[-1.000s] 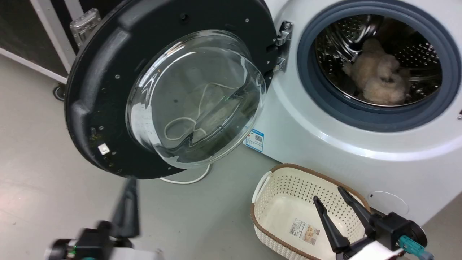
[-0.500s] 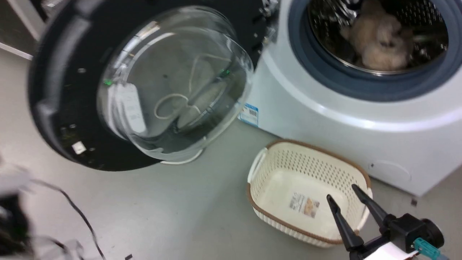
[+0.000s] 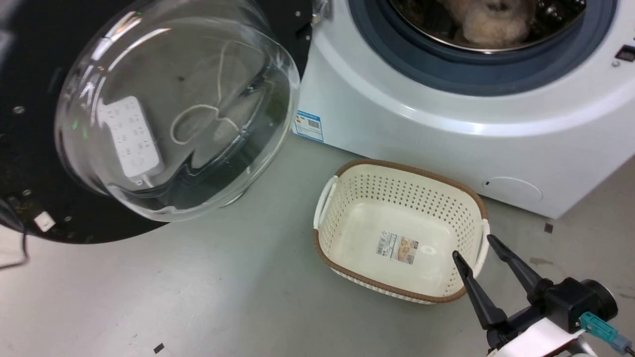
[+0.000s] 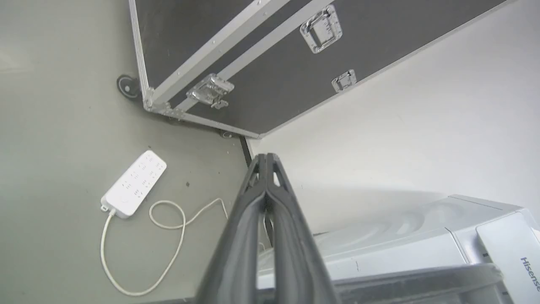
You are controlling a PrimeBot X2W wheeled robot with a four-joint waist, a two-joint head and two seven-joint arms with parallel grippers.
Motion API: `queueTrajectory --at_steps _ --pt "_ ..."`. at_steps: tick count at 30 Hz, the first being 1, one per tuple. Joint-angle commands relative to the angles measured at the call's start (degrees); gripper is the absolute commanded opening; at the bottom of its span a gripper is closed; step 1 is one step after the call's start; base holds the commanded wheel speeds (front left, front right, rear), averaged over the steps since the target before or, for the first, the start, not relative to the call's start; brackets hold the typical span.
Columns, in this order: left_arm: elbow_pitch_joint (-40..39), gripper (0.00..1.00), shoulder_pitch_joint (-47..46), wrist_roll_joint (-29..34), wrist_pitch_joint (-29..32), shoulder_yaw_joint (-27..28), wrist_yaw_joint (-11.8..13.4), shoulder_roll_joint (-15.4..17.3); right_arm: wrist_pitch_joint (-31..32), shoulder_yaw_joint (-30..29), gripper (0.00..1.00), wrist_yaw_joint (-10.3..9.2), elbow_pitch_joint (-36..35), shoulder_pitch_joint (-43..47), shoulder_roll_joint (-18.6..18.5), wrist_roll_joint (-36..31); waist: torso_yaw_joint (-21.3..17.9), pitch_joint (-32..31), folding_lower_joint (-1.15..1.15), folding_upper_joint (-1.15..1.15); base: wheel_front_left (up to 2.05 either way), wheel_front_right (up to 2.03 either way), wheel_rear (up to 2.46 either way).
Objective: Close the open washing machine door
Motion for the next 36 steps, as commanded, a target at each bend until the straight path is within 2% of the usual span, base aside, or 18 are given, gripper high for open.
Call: queueTrajectory --at_steps 1,4,11,20,22,23,26,27,28,32,35,36 --pt "1.31 0.0 -0.7 -1.7 3.07 0.16 0.94 -0.24 -0.4 0.05 1.0 0.05 -0.09 -1.04 -0.51 0.33 -0.49 0.44 -0.01 0.0 0.0 0.0 0.0" --pt "2.24 0.0 0.11 -4.3 8.8 -0.42 1.21 -0.43 -0.43 -0.28 1.0 0.05 -0.02 -1.17 -0.64 0.53 -0.85 0.64 -0.01 0.0 0.0 0.0 0.0" --pt "-0.85 0.0 5.38 -9.26 19.17 -1.54 -1.09 -1.94 -0.47 -0.54 1.0 0.05 0.69 -1.04 -0.51 0.73 -1.19 -0.36 -0.01 0.0 0.0 0.0 0.0" --pt "-10.0 0.0 15.21 -18.26 30.12 -0.69 -2.3 -9.2 -0.51 -1.62 1.0 0.05 2.86 0.06 2.4 0.03 -1.05 -5.75 -0.01 0.0 0.0 0.0 0.0" --pt "-11.19 0.0 16.26 -19.53 31.06 -0.48 -2.54 -10.42 -0.51 -1.78 1.0 0.05 3.05 0.18 2.78 -0.11 -1.18 -6.47 -0.01 0.0 0.0 0.0 0.0" --pt "-13.59 0.0 18.32 -21.87 32.6 -0.01 -2.46 -12.9 -0.51 -2.03 1.0 0.05 3.61 0.41 3.46 -0.38 -1.6 -7.95 -0.01 0.0 0.0 0.0 0.0" --pt "-16.63 0.0 22.3 -23.66 35.13 -0.59 -2.58 -15.83 -0.51 -2.63 1.0 0.05 4.35 0.92 4.72 -0.89 -2.57 -10.15 -0.01 0.0 0.0 0.0 0.0" --pt "-16.63 0.0 22.3 -23.66 35.13 -0.59 -2.58 -15.83 -0.51 -2.63 1.0 0.05 4.35 0.92 4.72 -0.89 -2.57 -10.15 -0.01 0.0 0.0 0.0 0.0" --pt "-18.44 0.0 24.6 -24.64 36.31 -1.42 -2.6 -17.57 -0.52 -3.24 1.0 0.05 4.66 1.31 5.39 -1.25 -3.29 -11.2 -0.01 0.0 0.0 0.0 0.0" --pt "-20.75 0.0 27.19 -26.96 37.04 -2.95 -2.7 -19.54 -0.52 -3.9 1.0 0.05 5.09 1.92 6.17 -1.84 -4.65 -12.38 -0.01 0.0 0.0 0.0 0.0" --pt "-22.6 0.0 30.58 -28.88 37.24 -5.9 -3.35 -20.36 -0.52 -3.63 1.0 0.05 5.29 2.21 6.84 -2.33 -7.02 -13.21 -0.01 0.0 0.0 0.0 0.0" --pt "-23.96 0.0 33.17 -30.47 36.6 -8.9 -3.71 -20.55 -0.52 -3.67 1.0 0.05 5.25 2.37 7.15 -2.6 -8.83 -13.4 -0.01 0.0 0.0 0.0 0.0"
